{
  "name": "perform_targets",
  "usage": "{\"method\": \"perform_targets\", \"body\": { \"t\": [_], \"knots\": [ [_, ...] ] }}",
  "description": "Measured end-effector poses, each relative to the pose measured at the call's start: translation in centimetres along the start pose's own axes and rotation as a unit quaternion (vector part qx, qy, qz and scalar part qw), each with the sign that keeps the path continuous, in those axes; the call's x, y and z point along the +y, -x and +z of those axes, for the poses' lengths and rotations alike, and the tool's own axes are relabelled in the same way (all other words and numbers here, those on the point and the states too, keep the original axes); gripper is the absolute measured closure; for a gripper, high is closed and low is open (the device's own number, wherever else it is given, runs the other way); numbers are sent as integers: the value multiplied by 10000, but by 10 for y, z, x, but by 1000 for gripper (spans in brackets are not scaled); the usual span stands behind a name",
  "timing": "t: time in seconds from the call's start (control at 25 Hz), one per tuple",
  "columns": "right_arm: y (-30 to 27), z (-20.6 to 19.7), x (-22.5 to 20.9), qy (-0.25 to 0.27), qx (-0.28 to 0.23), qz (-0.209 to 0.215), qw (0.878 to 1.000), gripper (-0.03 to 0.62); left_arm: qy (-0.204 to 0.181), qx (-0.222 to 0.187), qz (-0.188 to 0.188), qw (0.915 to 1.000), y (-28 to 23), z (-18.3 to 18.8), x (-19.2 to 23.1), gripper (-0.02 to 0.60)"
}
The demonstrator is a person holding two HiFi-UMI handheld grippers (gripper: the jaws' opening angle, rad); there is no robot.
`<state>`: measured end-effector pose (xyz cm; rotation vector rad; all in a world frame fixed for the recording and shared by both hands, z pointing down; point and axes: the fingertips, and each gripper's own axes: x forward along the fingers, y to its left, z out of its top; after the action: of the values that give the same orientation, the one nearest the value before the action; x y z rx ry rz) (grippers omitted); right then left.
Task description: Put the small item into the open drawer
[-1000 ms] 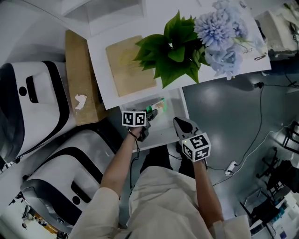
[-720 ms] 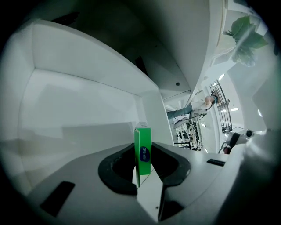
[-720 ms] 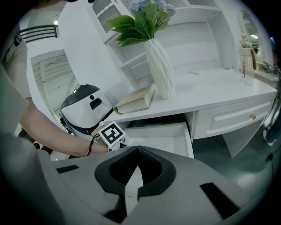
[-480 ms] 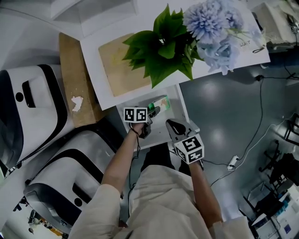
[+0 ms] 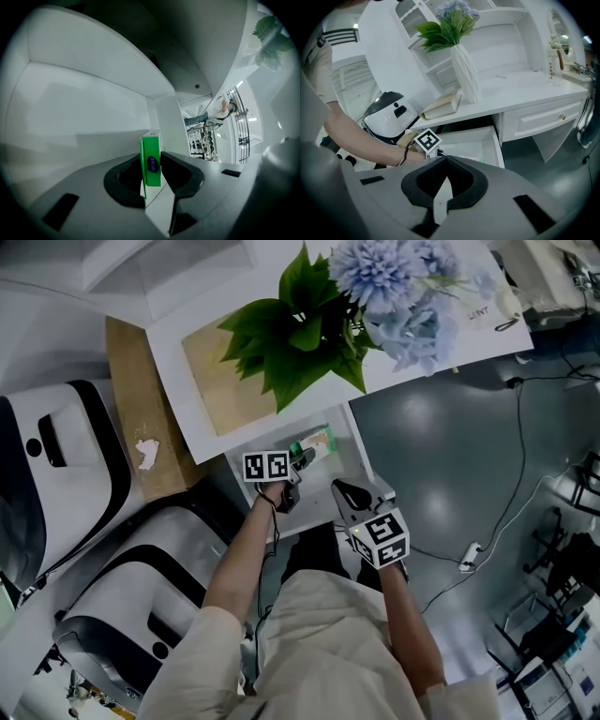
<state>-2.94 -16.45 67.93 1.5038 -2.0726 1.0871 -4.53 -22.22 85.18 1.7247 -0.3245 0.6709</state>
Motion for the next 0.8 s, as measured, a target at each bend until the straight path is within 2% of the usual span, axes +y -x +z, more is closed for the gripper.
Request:
{"method": "perform_targets", "body": {
  "t": [0.24,0.8],
  "knots": [
    [3,-2,-2,-122,-73,-52,9999,569,49,-6,215,9998,3,0,10,445],
    [11,-7,-7,-247,-115,-139,9995,569,-25,17,1034,9946,12,3,39,365]
  ]
}}
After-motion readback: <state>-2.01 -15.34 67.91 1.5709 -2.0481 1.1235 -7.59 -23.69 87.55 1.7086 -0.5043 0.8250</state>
